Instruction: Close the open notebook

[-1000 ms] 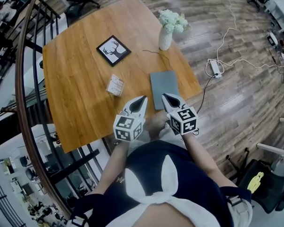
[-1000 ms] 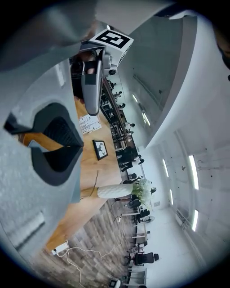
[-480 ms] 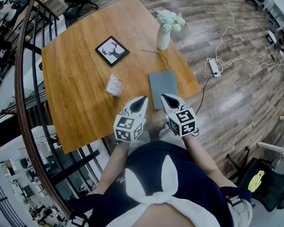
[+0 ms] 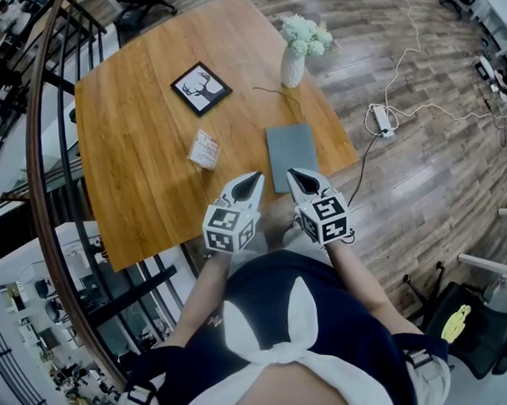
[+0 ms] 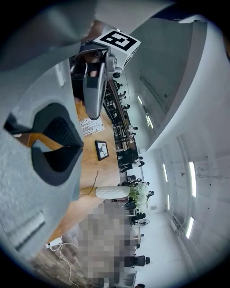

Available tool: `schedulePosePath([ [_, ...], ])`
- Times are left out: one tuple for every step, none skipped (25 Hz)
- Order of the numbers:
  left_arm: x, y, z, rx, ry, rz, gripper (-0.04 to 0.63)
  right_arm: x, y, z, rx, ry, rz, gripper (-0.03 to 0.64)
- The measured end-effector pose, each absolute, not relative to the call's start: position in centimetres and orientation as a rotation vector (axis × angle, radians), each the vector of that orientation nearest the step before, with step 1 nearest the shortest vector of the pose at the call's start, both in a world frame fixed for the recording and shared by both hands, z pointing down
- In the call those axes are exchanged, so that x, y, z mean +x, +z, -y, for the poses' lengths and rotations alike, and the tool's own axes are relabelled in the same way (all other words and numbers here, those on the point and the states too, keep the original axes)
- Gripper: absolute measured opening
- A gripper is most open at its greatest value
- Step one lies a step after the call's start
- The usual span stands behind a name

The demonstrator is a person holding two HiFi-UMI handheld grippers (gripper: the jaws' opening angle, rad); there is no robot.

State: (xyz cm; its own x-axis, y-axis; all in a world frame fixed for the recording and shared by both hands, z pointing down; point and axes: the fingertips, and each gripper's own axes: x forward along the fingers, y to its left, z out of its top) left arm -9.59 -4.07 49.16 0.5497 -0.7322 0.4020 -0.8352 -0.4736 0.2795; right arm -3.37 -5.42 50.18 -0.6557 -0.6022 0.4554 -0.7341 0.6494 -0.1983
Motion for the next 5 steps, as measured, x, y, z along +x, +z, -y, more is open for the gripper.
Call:
schedulePosePath([
  [-9.61, 49.16, 4.01, 2.345, 0.314, 1.27, 0.018, -3.36, 50.27, 5.37, 1.062, 0.527, 2.515, -0.003],
  [-9.62, 49.18, 3.94, 2.344, 0.314, 1.27, 0.018, -3.34, 50.35, 5.32, 1.062, 0.528, 2.51, -0.003],
  [-9.62, 49.2, 3.86, 2.344, 0.313, 1.271, 0.018, -3.31, 50.42, 5.24, 1.061, 0.528, 2.506, -0.003],
  [-9.62, 49.23, 3.77, 2.343, 0.314, 1.272, 0.018, -3.28, 50.47, 5.15, 1.061, 0.529, 2.503, -0.003],
  [-9.61, 49.25, 3.68, 2.343, 0.314, 1.272, 0.018, -3.25, 50.52, 5.06, 1.06, 0.529, 2.501, -0.003],
])
